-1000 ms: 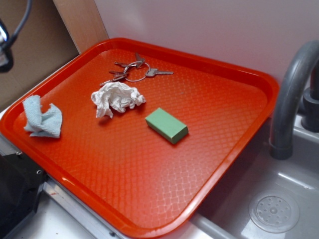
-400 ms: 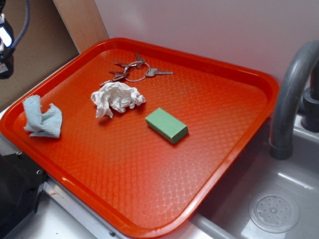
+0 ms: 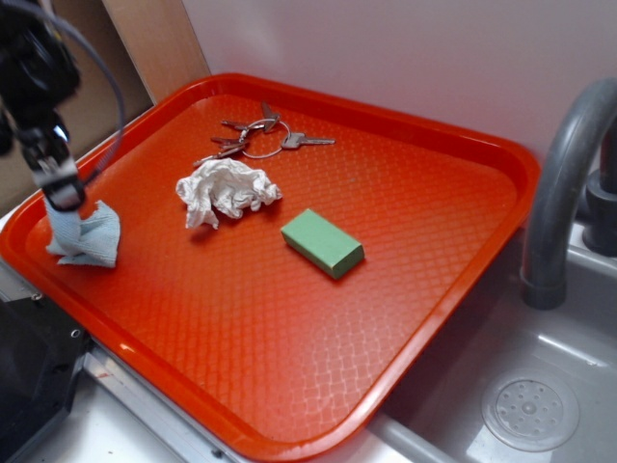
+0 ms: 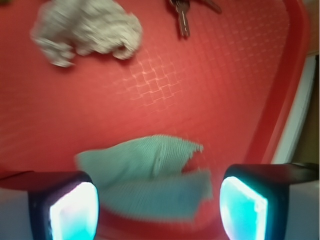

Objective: Grab the blue cloth.

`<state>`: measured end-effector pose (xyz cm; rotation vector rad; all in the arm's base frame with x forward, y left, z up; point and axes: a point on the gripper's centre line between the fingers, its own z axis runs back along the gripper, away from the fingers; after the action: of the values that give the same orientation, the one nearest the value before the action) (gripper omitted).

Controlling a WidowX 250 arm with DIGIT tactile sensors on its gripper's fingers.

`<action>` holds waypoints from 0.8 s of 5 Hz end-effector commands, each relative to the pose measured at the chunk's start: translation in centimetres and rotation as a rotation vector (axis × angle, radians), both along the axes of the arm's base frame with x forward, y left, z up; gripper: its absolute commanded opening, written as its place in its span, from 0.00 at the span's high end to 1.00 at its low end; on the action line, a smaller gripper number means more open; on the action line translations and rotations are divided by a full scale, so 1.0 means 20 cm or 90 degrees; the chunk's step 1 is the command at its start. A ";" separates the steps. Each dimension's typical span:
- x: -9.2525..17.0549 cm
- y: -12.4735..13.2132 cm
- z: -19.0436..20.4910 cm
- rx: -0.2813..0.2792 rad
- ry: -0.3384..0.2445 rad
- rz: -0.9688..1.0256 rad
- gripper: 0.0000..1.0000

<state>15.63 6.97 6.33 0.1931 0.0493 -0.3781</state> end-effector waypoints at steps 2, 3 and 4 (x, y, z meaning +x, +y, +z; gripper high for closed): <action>0.00 0.15 -0.30 -0.043 -0.015 0.226 0.00; -0.01 0.13 -0.29 -0.047 -0.015 0.238 1.00; -0.01 0.14 -0.23 -0.050 -0.022 0.235 1.00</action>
<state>15.28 9.12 1.61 0.0958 0.0547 -0.0349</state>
